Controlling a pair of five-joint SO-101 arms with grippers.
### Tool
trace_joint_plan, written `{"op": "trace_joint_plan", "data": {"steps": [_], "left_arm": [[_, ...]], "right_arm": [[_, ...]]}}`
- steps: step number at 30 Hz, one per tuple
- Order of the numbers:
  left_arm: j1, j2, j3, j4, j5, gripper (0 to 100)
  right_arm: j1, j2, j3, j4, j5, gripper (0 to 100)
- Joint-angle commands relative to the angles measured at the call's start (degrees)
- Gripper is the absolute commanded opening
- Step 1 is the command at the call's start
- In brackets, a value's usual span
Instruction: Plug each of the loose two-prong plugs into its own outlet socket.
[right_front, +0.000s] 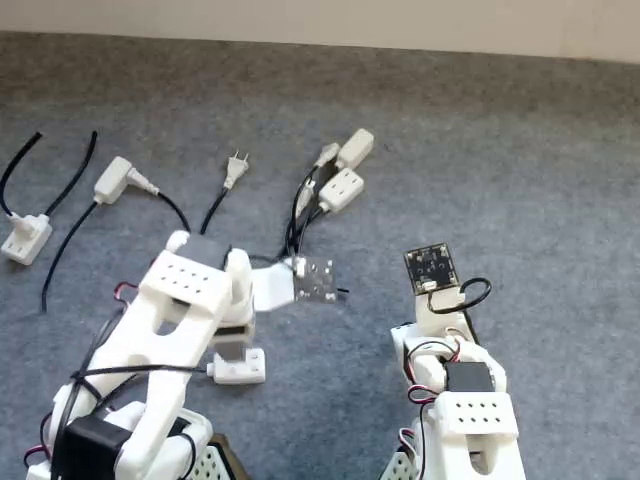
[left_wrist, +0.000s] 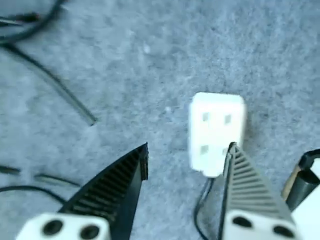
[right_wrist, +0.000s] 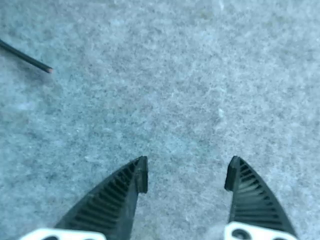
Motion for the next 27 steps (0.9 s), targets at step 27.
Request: {"op": "trace_joint_plan", "data": {"steps": [27], "left_arm": [[-16.8,87.4,-114.1,4.9,40.4,24]], "right_arm": [[-0.6,-0.8,-0.1,-1.1,0.6,25.2]]}}
